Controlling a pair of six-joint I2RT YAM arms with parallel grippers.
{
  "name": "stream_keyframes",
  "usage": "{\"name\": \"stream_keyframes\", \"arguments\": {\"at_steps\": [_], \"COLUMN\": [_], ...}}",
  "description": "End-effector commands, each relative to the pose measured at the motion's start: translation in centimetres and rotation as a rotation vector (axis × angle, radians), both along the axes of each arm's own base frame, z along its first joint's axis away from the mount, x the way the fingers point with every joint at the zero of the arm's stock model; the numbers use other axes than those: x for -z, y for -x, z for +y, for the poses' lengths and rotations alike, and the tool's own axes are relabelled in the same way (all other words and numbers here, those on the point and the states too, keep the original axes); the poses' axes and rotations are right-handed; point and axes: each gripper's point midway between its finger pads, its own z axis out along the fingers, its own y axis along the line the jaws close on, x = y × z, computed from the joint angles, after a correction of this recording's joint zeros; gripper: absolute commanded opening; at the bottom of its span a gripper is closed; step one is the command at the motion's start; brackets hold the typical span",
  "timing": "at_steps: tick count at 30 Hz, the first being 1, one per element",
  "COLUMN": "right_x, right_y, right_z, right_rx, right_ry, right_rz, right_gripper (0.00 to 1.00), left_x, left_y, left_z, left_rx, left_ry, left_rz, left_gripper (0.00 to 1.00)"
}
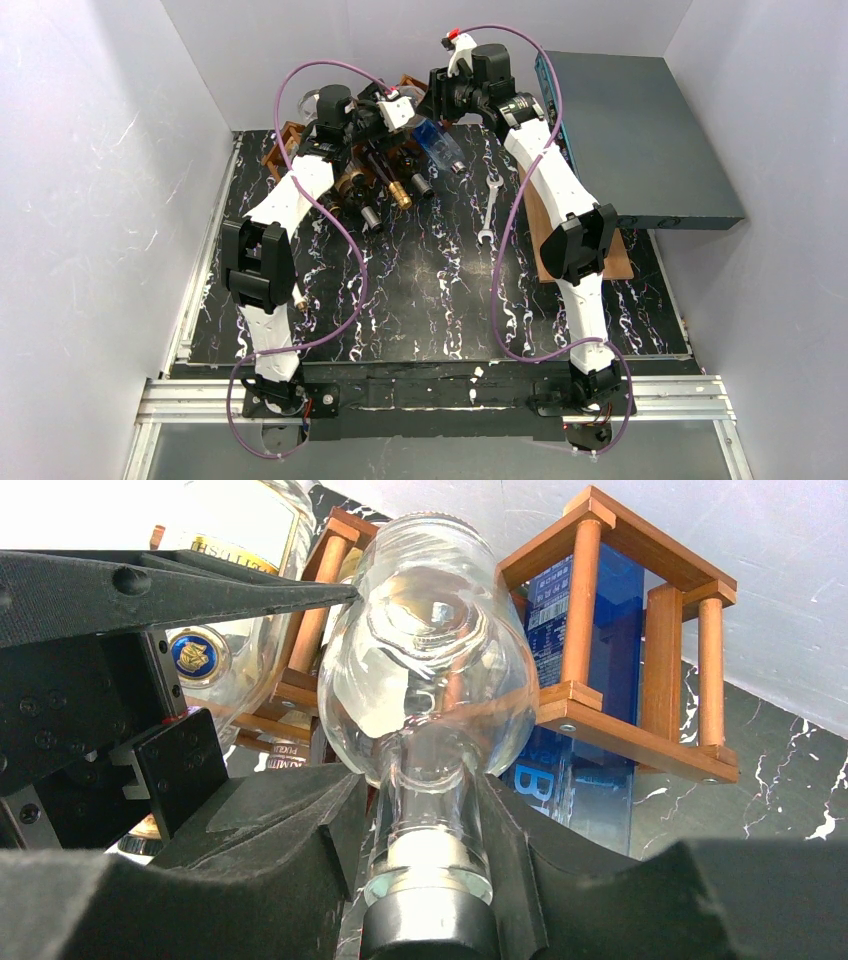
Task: Take the wine bottle off the wine rack
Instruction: Pick up the wine bottle from the wine rack.
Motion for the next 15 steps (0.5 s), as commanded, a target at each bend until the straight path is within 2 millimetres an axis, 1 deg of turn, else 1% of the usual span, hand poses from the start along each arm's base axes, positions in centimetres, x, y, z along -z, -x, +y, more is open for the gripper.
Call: {"name": "stream_keyframes", "arguments": {"at_steps": [1,4,7,15], "right_x": [-8.49,-8.42,-8.41,-8.26], "right_y": [1.33,1.23,1.15,0.8], "right_z": [-0.9,-1.02,-1.03,-0.87], "right_rx": [-0.039,-0.035,-0.034,-0.032], "right_ry": [-0.105,-0.104,-0.104,-0.108], "right_rz": [-0.176,-0.175,-0.177,-0.181], "right_gripper": [0.51,0.5,0.45,0.46], "left_x": [0.63,0.57,0.57,0.73], "left_y": [0.36,0.37,0.38,0.43], "left_z": [-1.31,-1.28,-1.31,-1.29], "left_rx": [0.033,0.033,0.033,0.033], "left_ry": [0.017,0.02,0.019,0.019], "left_rz": [0.046,0.047,0.046,0.05], "left_gripper": [0.69,0.69,0.69,0.69]}}
